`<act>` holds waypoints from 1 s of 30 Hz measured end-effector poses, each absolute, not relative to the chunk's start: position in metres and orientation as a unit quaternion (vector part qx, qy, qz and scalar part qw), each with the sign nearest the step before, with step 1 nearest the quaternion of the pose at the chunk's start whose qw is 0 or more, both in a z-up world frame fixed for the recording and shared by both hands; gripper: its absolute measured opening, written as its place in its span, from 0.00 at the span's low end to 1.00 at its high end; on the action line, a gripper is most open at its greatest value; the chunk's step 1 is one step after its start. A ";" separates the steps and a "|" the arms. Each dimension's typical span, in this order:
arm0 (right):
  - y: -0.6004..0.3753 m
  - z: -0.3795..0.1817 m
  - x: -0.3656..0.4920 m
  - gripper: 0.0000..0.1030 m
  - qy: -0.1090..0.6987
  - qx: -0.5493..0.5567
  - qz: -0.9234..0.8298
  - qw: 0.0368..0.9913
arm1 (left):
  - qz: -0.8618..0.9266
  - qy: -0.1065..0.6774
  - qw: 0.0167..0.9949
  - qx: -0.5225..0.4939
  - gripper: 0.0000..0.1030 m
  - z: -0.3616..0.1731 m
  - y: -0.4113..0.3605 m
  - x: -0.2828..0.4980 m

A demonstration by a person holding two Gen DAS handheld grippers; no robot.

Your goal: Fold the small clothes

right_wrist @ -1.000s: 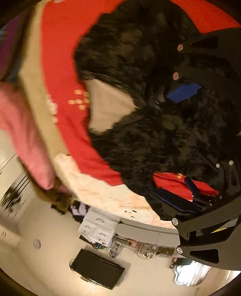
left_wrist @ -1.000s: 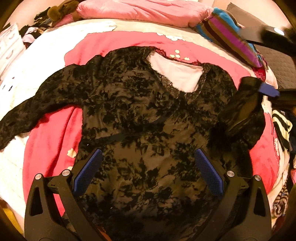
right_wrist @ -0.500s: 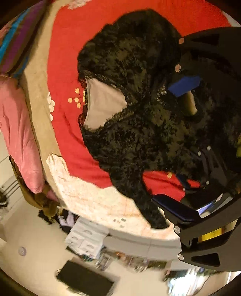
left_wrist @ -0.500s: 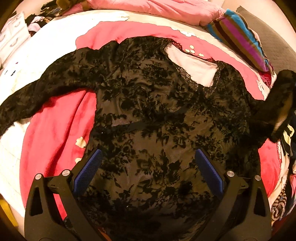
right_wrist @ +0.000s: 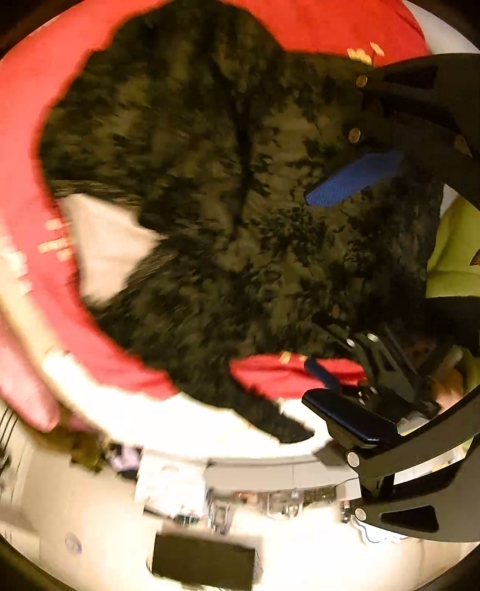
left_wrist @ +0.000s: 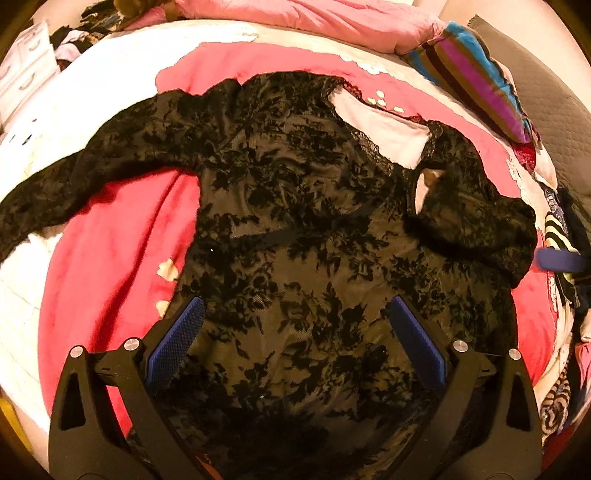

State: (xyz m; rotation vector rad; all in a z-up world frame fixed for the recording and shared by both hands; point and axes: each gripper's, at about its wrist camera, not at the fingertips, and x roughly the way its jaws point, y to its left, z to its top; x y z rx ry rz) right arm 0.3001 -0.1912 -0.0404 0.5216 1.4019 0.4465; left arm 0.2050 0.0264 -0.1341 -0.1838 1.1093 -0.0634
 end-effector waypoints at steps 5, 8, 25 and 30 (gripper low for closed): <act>-0.230 0.004 0.284 0.96 0.564 0.174 0.157 0.792 | -0.040 0.520 0.849 -0.084 0.91 -0.128 0.018 0.221; -0.264 0.001 0.276 0.96 0.552 0.156 0.109 0.812 | -0.064 0.512 0.853 -0.078 0.91 -0.122 -0.003 0.242; -0.341 -0.048 0.253 0.96 0.562 0.200 0.009 0.803 | -0.171 0.555 0.802 -0.139 0.01 -0.156 -0.098 0.330; -0.338 -0.051 0.259 0.96 0.557 0.204 0.015 0.805 | -0.197 0.485 0.839 -0.145 0.00 -0.100 -0.083 0.331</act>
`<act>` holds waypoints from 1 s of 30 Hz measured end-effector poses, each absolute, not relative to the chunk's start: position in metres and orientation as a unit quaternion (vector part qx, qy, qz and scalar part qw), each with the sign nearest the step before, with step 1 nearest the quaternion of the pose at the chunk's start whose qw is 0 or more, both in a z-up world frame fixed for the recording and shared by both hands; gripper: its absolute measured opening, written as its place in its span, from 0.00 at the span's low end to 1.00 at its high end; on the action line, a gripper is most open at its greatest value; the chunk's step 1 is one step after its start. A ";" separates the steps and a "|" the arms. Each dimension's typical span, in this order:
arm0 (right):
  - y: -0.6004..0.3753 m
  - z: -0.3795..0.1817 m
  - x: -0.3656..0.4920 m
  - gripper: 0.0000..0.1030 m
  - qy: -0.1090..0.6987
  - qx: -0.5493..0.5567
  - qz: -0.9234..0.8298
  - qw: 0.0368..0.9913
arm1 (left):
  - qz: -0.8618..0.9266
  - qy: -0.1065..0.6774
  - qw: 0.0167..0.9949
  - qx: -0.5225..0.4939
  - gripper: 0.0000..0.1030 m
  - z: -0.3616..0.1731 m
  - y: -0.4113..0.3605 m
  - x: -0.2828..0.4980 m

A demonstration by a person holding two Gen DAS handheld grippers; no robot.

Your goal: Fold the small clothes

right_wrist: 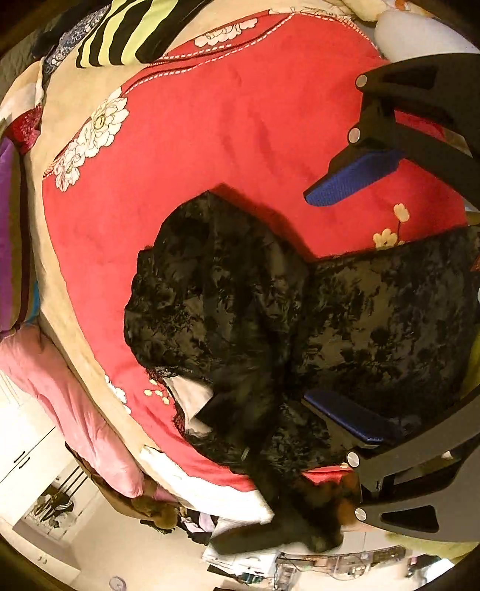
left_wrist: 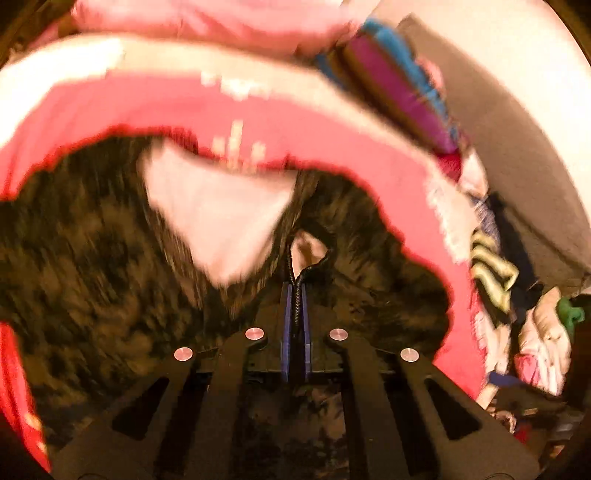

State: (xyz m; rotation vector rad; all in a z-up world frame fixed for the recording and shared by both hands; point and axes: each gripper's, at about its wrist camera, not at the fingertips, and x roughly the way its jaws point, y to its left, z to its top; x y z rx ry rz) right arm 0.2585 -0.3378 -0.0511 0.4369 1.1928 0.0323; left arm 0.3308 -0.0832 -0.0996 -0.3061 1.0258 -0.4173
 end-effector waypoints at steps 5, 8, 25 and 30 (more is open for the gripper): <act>-0.331 -0.055 0.264 0.96 0.554 0.201 0.019 0.808 | -0.181 0.411 0.878 -0.166 0.00 -0.044 -0.034 0.324; -0.325 -0.061 0.269 0.96 0.557 0.198 0.021 0.806 | -0.158 0.378 0.889 -0.203 0.00 -0.021 0.010 0.318; -0.274 -0.102 0.339 0.96 0.548 0.049 0.017 0.835 | -0.038 0.424 0.869 -0.253 0.01 -0.096 0.128 0.336; -0.241 -0.123 0.356 0.95 0.516 -0.135 0.017 0.846 | -0.027 0.437 0.859 -0.265 0.01 -0.119 0.147 0.338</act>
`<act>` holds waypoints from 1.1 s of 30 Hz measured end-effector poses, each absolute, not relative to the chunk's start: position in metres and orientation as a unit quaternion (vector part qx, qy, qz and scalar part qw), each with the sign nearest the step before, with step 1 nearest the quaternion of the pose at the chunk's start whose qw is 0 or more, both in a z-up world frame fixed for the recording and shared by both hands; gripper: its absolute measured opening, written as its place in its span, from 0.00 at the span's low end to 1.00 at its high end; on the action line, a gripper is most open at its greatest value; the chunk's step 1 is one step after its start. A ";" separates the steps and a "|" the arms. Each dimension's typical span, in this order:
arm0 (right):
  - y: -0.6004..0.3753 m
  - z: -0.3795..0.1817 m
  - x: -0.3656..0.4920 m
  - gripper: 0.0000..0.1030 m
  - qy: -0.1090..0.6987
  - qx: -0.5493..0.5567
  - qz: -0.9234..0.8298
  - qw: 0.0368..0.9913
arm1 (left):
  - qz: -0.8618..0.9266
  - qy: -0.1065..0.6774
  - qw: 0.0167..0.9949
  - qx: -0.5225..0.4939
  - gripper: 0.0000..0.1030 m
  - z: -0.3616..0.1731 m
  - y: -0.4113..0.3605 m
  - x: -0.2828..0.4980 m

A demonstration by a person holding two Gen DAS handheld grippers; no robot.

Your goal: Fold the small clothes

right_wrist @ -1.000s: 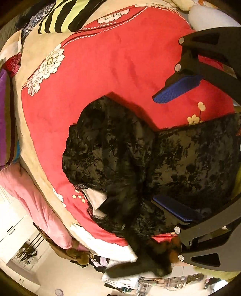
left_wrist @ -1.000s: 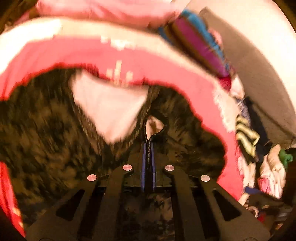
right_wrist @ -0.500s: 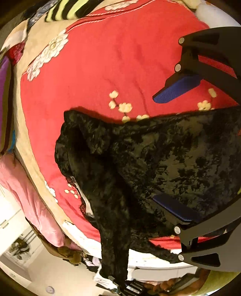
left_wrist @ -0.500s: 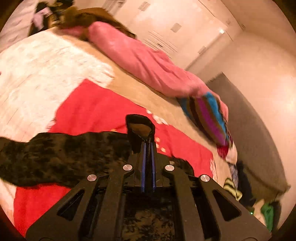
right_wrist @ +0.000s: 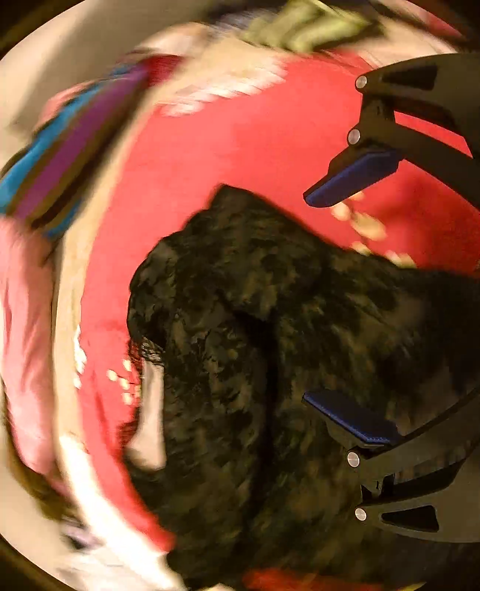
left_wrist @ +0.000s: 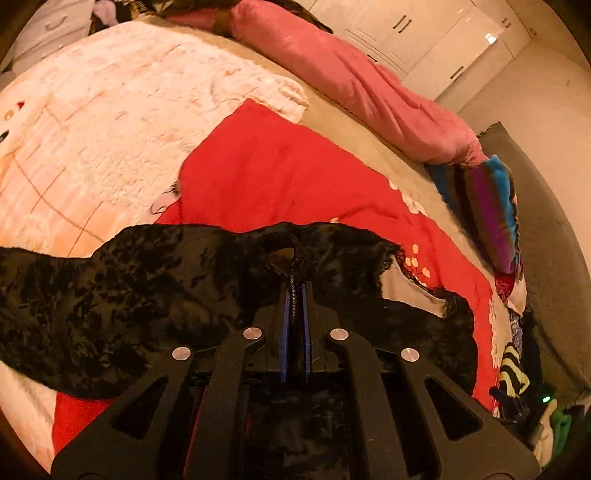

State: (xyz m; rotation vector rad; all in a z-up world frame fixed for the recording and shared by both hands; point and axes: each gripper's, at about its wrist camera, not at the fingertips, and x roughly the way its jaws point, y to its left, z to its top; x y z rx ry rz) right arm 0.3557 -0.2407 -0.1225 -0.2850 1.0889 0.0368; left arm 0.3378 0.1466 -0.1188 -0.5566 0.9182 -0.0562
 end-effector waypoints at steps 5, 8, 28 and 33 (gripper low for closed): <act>-0.232 -0.165 0.368 0.56 0.506 -0.293 -0.028 0.811 | -0.037 0.437 0.858 -0.269 0.01 -0.117 0.153 0.334; -0.246 -0.171 0.369 0.15 0.505 -0.281 -0.015 0.816 | -0.040 0.436 0.859 -0.266 0.01 -0.115 0.153 0.335; -0.342 -0.127 0.334 0.48 0.506 -0.015 -0.001 0.862 | -0.019 0.426 0.872 -0.240 0.01 -0.114 0.165 0.320; -0.329 -0.092 0.318 0.53 0.455 0.027 0.017 0.890 | -0.047 0.432 0.884 -0.172 0.44 -0.101 0.122 0.314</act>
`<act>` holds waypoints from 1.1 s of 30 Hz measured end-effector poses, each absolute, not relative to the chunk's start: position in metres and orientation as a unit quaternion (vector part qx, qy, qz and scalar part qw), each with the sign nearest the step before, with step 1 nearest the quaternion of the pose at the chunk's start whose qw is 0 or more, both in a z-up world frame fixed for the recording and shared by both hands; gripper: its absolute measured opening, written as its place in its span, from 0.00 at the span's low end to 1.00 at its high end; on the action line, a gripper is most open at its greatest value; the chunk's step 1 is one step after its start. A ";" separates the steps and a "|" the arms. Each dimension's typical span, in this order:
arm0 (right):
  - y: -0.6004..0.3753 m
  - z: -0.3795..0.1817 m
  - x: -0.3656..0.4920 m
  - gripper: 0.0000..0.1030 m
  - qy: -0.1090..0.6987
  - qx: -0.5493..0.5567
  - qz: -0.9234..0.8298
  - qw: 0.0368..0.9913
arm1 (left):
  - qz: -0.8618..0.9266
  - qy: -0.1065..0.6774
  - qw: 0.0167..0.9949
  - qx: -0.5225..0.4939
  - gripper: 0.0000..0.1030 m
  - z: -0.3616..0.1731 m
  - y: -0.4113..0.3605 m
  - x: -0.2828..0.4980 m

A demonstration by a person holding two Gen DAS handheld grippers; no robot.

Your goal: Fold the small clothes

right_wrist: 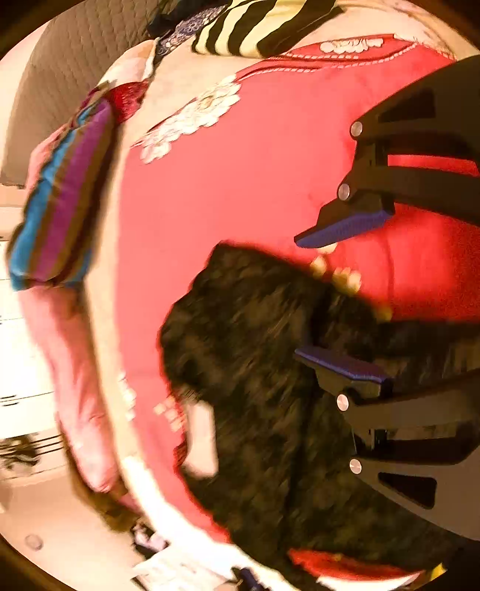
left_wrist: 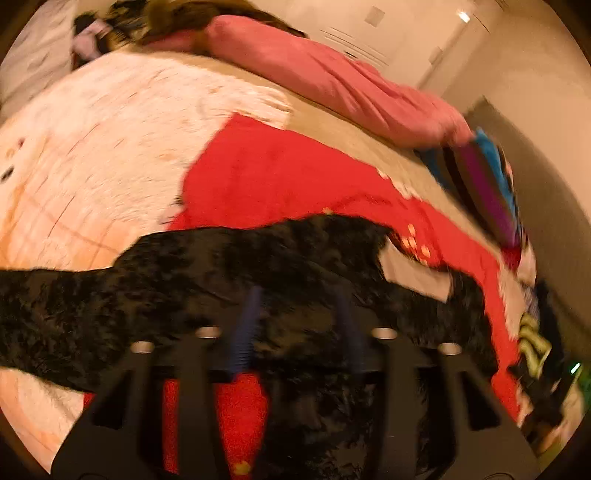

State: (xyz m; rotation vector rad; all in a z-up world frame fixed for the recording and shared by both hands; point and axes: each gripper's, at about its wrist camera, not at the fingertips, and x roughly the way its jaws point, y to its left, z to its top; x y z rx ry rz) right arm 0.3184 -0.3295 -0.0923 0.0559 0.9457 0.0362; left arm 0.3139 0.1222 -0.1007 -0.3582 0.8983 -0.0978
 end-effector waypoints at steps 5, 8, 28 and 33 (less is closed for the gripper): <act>-0.298 -0.085 0.336 0.53 0.453 0.019 0.047 0.890 | -0.068 0.445 0.885 -0.122 0.81 -0.107 0.079 0.318; -0.286 -0.099 0.354 0.53 0.472 0.027 0.056 0.880 | -0.075 0.461 0.878 -0.107 0.91 -0.119 0.063 0.326; -0.290 -0.105 0.341 0.77 0.512 0.075 0.040 0.855 | -0.048 0.516 0.850 -0.094 0.91 -0.147 0.065 0.311; -0.291 -0.078 0.321 0.82 0.486 0.078 0.052 0.869 | -0.030 0.504 0.857 -0.098 0.91 -0.123 0.068 0.296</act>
